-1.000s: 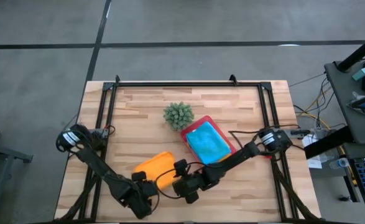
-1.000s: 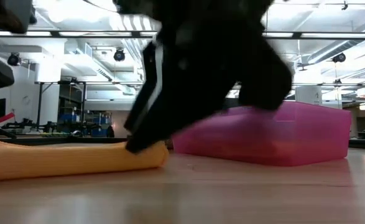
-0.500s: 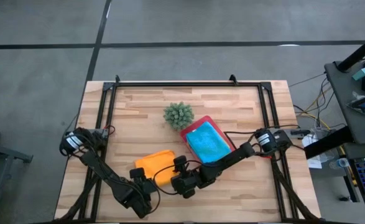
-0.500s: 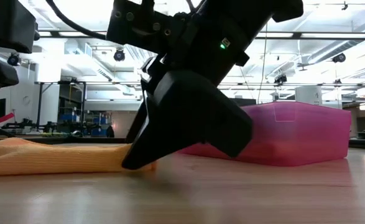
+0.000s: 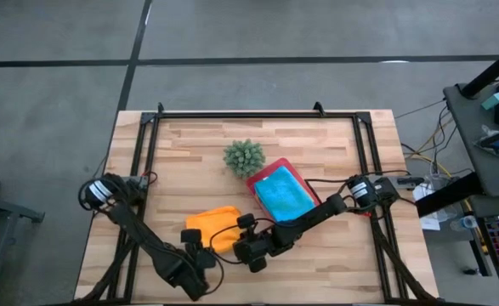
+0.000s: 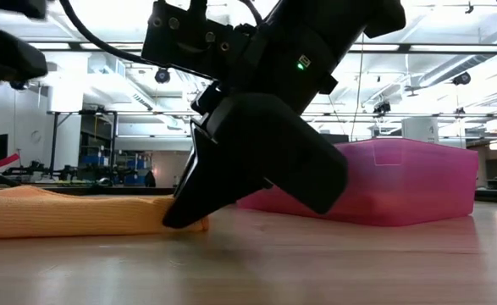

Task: Fold microfiber towels
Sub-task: Put the orange microfiber cloth into the pink bin

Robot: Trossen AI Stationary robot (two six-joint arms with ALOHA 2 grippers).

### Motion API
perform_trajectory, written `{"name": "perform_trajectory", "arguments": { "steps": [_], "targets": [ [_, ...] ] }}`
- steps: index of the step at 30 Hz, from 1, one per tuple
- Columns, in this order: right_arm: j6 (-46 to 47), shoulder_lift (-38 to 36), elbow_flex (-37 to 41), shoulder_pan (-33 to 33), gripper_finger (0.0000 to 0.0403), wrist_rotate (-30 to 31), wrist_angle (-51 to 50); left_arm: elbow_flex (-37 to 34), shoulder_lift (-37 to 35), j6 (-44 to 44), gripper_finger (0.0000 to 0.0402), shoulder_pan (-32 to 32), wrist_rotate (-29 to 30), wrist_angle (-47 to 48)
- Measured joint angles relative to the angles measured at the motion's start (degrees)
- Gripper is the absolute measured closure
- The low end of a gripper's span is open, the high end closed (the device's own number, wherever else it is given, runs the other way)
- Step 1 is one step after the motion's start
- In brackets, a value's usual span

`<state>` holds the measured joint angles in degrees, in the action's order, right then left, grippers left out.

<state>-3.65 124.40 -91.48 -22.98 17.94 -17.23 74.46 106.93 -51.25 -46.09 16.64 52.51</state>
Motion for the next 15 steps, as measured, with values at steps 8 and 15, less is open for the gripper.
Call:
{"name": "perform_trajectory", "arguments": {
  "steps": [8,15],
  "targets": [
    [0.19,0.02,0.00,0.00,0.0389,0.02,0.16,-1.68,0.11,-0.91,0.0166,0.45,1.28,-0.64],
    [0.21,0.02,0.04,0.00,0.0390,0.02,0.25,-5.99,0.11,-1.85,0.0119,0.46,2.18,-2.46]
  ]
}}
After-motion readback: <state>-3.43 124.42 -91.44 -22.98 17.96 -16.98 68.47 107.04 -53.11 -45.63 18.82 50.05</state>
